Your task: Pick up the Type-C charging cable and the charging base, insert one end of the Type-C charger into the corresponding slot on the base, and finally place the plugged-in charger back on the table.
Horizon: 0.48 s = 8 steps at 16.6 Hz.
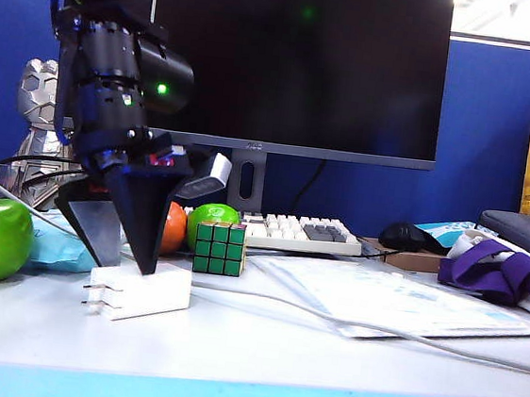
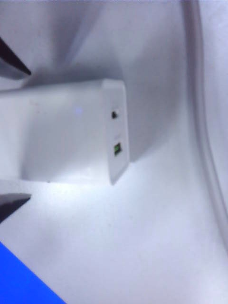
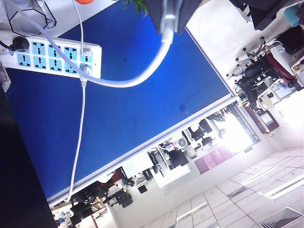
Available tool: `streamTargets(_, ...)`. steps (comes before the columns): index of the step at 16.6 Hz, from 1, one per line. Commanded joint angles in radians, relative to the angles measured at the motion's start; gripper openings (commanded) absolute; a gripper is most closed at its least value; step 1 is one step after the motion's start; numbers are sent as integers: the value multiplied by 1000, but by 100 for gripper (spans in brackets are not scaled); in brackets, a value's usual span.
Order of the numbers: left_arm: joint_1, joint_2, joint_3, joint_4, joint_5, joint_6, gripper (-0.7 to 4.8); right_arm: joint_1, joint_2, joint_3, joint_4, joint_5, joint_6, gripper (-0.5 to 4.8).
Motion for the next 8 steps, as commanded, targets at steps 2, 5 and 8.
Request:
streamTargets(2,-30,-2,2,71,-14,1,320,0,-9,7,24,-4,0,-1)
streamTargets(5,-57,-2,2,93,-19,1,320,0,-9,7,25,-5,0,-1)
streamTargets(8,-59,-2,2,88,-22,1,320,0,-9,7,25,-5,0,-1)
